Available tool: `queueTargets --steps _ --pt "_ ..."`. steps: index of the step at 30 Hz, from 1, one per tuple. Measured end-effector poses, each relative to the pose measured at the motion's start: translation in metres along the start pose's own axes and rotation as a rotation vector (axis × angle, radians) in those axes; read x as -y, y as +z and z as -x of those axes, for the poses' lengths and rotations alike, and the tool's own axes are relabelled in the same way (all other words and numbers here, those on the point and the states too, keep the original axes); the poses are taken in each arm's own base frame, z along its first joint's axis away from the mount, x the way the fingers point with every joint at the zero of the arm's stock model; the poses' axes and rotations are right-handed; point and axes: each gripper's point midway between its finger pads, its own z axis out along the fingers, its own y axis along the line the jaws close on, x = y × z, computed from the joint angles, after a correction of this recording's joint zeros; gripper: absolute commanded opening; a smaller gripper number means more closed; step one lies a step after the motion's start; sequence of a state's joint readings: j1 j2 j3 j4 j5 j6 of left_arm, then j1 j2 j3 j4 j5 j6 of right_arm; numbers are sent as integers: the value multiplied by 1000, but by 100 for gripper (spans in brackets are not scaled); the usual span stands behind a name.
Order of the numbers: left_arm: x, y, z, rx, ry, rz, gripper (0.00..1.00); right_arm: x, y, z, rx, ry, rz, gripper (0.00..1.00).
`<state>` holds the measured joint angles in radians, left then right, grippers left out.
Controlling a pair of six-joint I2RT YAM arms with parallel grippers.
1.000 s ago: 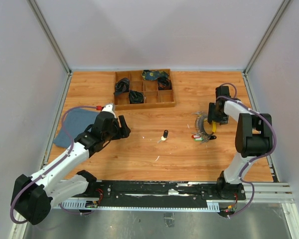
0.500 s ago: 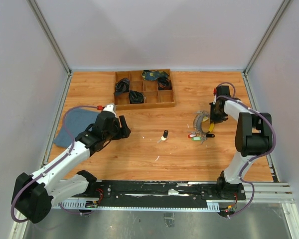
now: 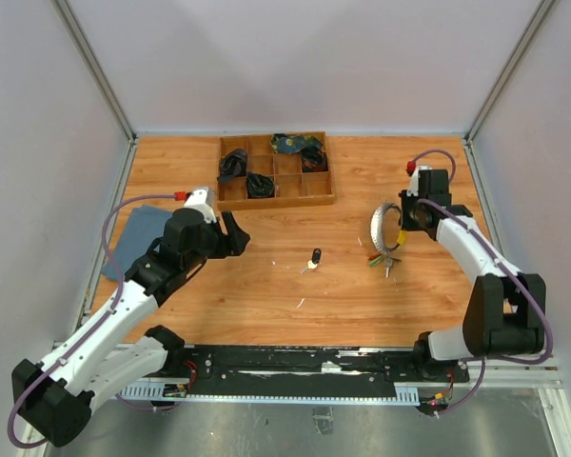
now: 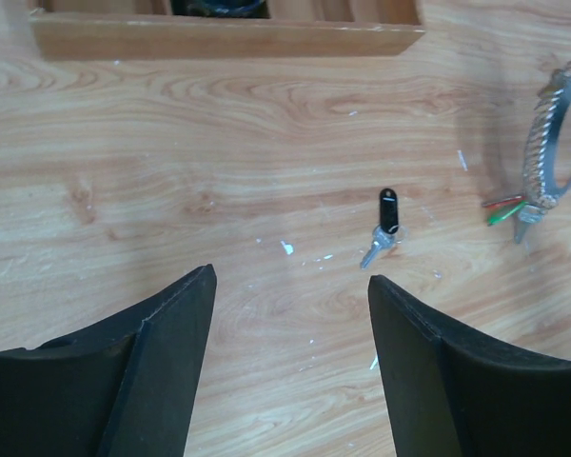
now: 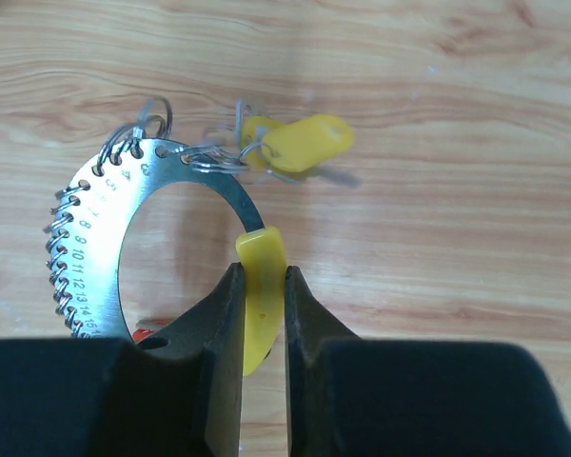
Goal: Put the keys on the keyring
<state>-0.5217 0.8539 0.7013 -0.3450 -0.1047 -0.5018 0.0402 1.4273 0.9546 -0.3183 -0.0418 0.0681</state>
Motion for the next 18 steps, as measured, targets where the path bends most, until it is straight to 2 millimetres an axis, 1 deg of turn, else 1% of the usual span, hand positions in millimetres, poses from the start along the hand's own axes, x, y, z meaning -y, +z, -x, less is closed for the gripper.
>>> queueTargets --steps 3,5,7,10,13,14,18 --pt "10 -1 4 12 19 -53 73 -22 -13 5 83 -65 53 0" --pt "18 -1 8 22 30 -98 75 -33 -17 6 102 -87 79 0" --pt "30 0 13 42 39 -149 77 -44 -24 8 133 -106 112 1" --pt "53 6 20 68 54 -238 81 -58 -34 13 178 -124 150 1" --pt "77 21 16 66 72 -316 84 -75 -41 16 209 -133 205 0" --pt "85 28 11 51 80 -334 85 -80 -42 15 213 -131 224 1" --pt "114 54 -4 3 100 -392 91 -91 -48 10 219 -105 273 1"
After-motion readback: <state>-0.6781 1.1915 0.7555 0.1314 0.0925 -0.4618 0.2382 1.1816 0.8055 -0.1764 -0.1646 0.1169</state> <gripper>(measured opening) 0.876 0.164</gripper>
